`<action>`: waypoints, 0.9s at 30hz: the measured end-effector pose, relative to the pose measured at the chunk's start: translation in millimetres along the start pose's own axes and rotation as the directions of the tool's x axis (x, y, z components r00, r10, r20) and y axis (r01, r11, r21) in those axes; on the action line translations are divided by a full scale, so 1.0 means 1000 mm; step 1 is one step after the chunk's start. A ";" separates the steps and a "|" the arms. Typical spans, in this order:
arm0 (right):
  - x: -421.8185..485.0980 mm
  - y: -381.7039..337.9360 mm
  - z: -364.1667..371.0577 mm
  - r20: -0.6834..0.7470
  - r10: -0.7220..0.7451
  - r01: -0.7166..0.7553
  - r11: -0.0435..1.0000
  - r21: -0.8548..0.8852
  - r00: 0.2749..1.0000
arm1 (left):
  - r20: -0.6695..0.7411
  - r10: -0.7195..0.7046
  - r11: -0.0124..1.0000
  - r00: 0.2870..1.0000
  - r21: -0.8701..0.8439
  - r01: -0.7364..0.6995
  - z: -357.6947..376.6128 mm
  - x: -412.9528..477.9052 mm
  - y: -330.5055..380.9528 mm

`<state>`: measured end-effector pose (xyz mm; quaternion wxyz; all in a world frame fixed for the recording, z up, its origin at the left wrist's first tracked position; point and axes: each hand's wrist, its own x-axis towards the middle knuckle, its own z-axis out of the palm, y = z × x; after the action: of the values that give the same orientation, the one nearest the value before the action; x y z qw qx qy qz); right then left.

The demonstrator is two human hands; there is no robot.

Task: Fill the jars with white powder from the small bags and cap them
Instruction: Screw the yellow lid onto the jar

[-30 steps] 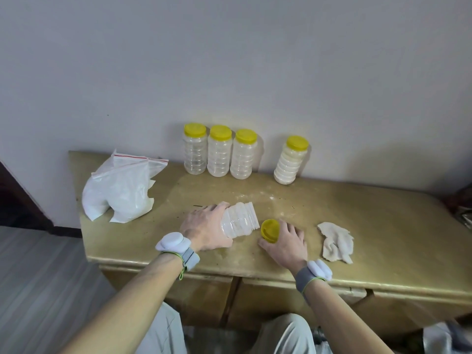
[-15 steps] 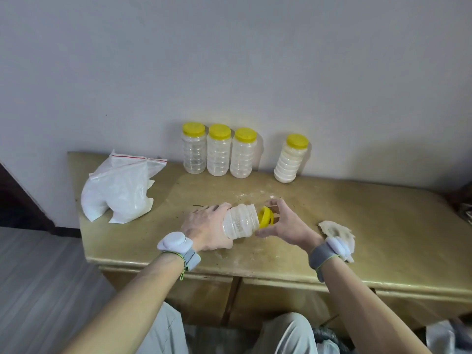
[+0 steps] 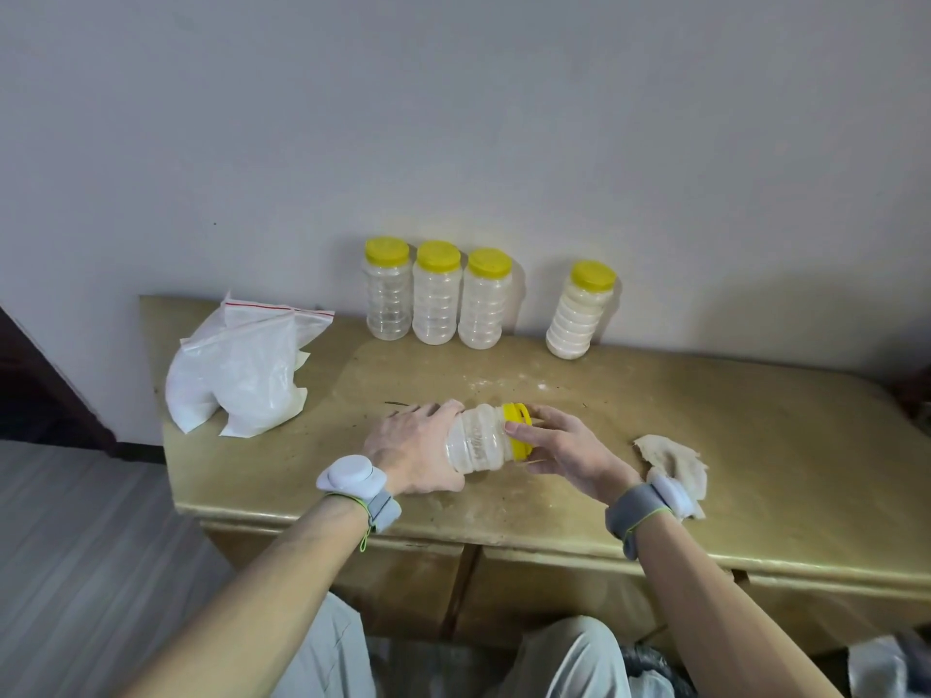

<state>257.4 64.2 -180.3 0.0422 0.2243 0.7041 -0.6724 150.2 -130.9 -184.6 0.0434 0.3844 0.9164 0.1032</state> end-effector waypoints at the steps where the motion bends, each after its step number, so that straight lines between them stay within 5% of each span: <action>1: 0.000 0.000 0.002 -0.031 0.013 -0.014 1.000 -0.027 0.999 | 0.000 0.001 1.000 1.000 -0.002 -0.001 0.000 0.000 0.000; 5: -0.001 -0.002 0.009 -0.103 0.117 -0.138 0.965 -0.224 0.988 | 0.007 0.009 1.000 1.000 -0.005 -0.009 0.001 0.000 0.000; 11: 0.004 -0.001 0.001 -0.060 0.200 -0.205 0.974 -0.093 0.978 | -0.007 0.000 1.000 1.000 -0.017 0.000 0.000 -0.001 -0.002; 16: 0.009 -0.004 -0.001 -0.054 0.096 -0.096 0.995 0.005 0.994 | -0.008 -0.008 1.000 1.000 -0.017 0.008 0.002 0.000 -0.003; 22: 0.007 -0.007 0.000 -0.128 0.219 -0.248 0.920 -0.303 0.967 | -0.011 -0.003 1.000 1.000 -0.029 0.003 0.002 -0.002 -0.004; 27: 0.007 -0.009 -0.010 -0.106 0.146 -0.150 0.988 -0.027 0.984 | 0.000 -0.006 1.000 1.000 -0.027 0.006 -0.001 -0.001 -0.003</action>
<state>249.6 75.7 -173.4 0.0593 0.3099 0.6984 -0.6424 148.9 -133.5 -184.6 0.0490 0.3808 0.9161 0.1152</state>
